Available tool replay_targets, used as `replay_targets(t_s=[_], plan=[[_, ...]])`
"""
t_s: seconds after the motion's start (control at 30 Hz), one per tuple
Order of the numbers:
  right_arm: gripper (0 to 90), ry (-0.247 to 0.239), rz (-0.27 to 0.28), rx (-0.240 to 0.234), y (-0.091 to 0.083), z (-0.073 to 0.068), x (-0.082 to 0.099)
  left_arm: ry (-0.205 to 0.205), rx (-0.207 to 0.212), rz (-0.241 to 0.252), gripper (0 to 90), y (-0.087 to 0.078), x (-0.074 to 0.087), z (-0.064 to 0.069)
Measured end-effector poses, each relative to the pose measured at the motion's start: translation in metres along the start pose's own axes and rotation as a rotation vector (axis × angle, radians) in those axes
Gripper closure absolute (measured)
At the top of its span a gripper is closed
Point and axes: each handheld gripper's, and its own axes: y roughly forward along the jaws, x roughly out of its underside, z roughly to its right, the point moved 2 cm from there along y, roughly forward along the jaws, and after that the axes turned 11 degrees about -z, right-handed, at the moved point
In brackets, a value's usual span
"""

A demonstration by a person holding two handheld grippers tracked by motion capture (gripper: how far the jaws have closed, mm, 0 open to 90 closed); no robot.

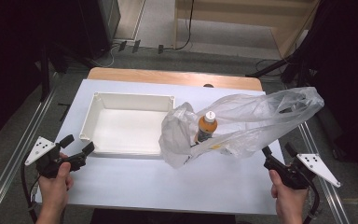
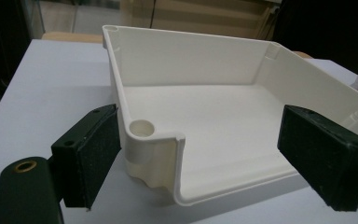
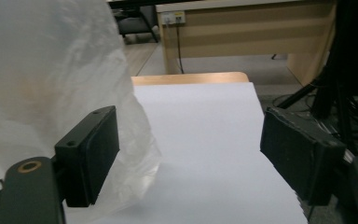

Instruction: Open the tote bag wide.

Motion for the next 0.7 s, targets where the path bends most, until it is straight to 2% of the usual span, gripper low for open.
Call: replay_targets(t_s=[0.1, 0.13, 0.3, 0.33, 0.43, 0.53, 0.57, 0.7], plan=[[17.0, -0.025, -0.002, -0.014, -0.001, -0.004, -0.001, -0.001, -0.001, 0.009, 13.7, -0.001, -0.001, 0.001], [15.2, -0.049, -0.005, -0.038, -0.002, -0.009, -0.002, -0.003, 0.000, 0.011, 13.7, -0.002, -0.002, 0.002], [15.0, -0.060, 0.002, -0.057, -0.003, -0.017, -0.006, 0.013, 0.012, 0.013, 13.7, -0.002, -0.004, 0.009], [14.9, -0.061, 0.009, -0.070, -0.004, -0.021, -0.009, 0.023, 0.016, 0.012, 13.7, 0.000, -0.005, 0.014], [14.8, -0.069, 0.017, -0.087, -0.005, -0.025, -0.013, 0.013, 0.040, 0.021, 13.8, 0.001, -0.008, 0.021], [14.8, -0.075, 0.021, -0.097, -0.005, -0.030, -0.016, 0.050, 0.049, 0.011, 13.9, 0.003, -0.010, 0.034], [14.8, -0.079, 0.021, -0.102, -0.004, -0.032, -0.017, 0.050, 0.049, 0.011, 13.9, 0.003, -0.010, 0.034], [15.3, -0.085, 0.026, -0.113, -0.005, -0.039, -0.019, 0.060, 0.094, 0.004, 13.9, 0.007, -0.011, 0.048]])
